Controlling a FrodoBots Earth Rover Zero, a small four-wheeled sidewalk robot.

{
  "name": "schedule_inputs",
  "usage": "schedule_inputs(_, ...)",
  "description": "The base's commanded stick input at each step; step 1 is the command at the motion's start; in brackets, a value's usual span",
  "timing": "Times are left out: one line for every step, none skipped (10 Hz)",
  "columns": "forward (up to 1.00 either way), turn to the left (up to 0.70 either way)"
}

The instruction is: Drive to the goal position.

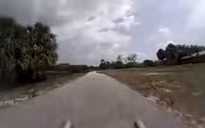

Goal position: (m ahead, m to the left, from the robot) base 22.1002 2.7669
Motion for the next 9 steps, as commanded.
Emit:
schedule_inputs(0.85, 0.00)
schedule_inputs(0.85, 0.00)
schedule_inputs(0.85, 0.00)
schedule_inputs(0.85, 0.00)
schedule_inputs(0.85, 0.00)
schedule_inputs(0.85, 0.00)
schedule_inputs(0.85, 0.00)
schedule_inputs(0.85, 0.00)
schedule_inputs(0.85, 0.00)
